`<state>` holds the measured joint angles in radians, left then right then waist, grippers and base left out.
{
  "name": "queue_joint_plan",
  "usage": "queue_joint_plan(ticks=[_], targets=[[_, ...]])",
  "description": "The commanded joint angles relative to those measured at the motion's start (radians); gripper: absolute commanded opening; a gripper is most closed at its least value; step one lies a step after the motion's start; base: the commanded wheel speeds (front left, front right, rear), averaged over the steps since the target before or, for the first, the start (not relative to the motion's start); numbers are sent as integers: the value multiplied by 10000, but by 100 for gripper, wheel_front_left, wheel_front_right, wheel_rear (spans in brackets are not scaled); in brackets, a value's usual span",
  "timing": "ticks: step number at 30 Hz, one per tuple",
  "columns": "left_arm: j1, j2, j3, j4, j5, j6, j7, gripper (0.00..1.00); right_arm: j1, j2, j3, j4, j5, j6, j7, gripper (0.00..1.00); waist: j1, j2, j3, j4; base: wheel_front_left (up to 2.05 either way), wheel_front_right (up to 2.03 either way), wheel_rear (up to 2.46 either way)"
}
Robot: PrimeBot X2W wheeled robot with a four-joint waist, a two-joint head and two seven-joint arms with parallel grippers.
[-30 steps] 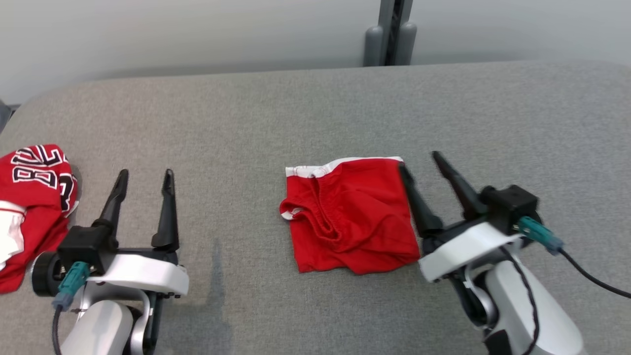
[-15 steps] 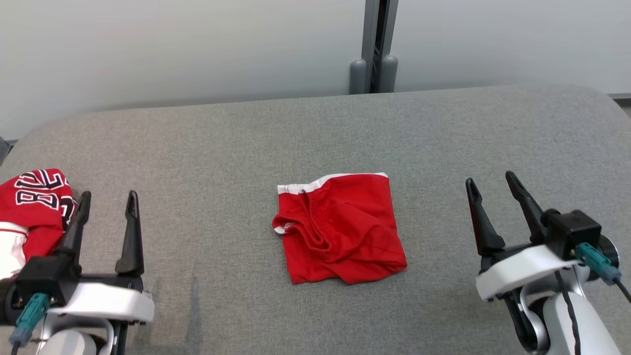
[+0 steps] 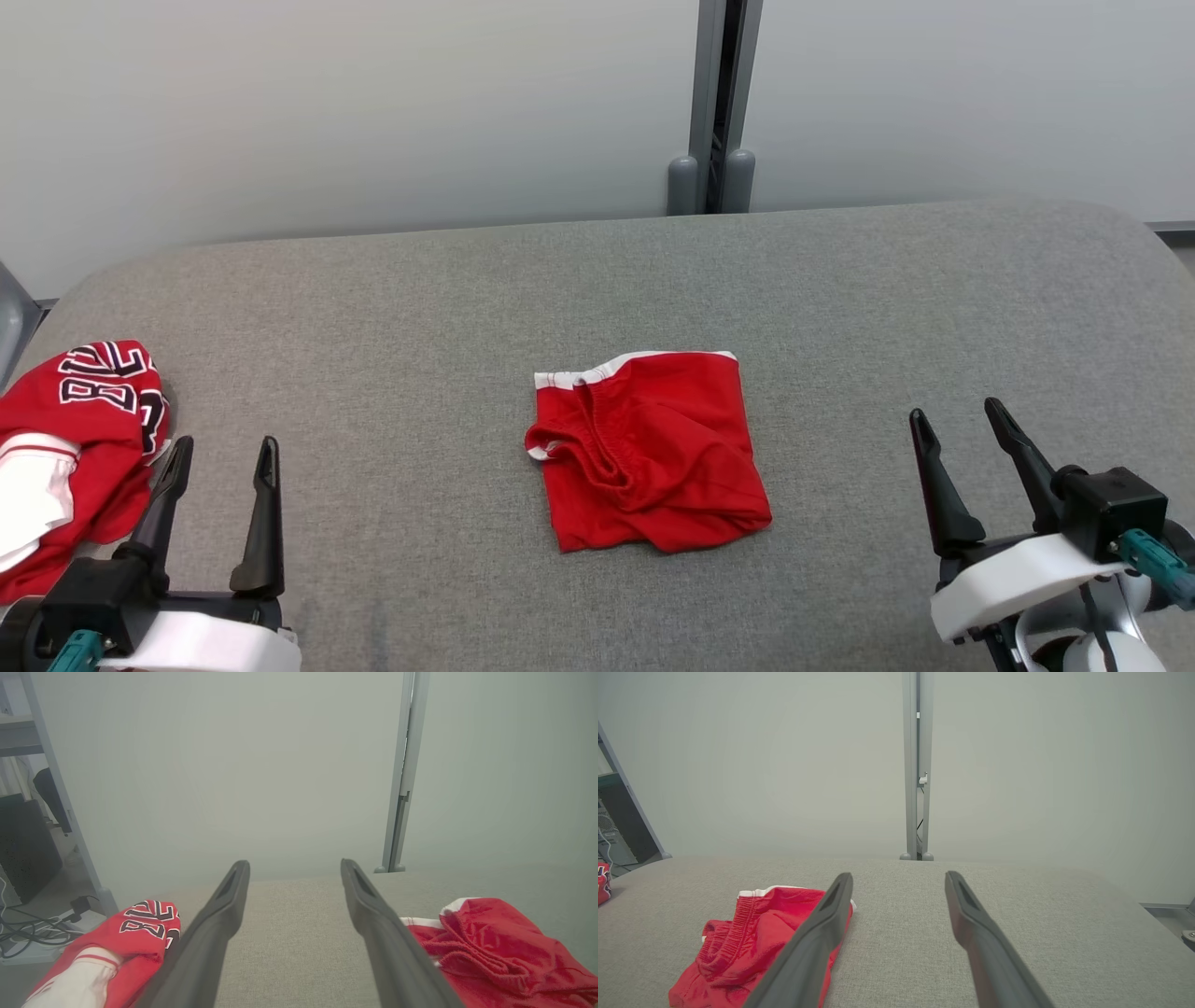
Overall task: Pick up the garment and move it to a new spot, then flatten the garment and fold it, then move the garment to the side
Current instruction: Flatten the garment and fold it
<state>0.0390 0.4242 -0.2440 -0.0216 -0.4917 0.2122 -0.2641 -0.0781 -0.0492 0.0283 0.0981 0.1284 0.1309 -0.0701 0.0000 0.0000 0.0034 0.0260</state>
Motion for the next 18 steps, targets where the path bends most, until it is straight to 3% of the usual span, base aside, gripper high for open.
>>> queue_joint_plan(ticks=[1,18], targets=[[71,-4,-27,-46,82,-28,-7,100,180,-50,-74,-119,70,-3,72,100,0,0,-46,28,0,0,0],[133,1,-243,-69,41,187,337,100,925,-41,-147,-836,341,-3,465,100,0,0,-224,38,0,0,0]])
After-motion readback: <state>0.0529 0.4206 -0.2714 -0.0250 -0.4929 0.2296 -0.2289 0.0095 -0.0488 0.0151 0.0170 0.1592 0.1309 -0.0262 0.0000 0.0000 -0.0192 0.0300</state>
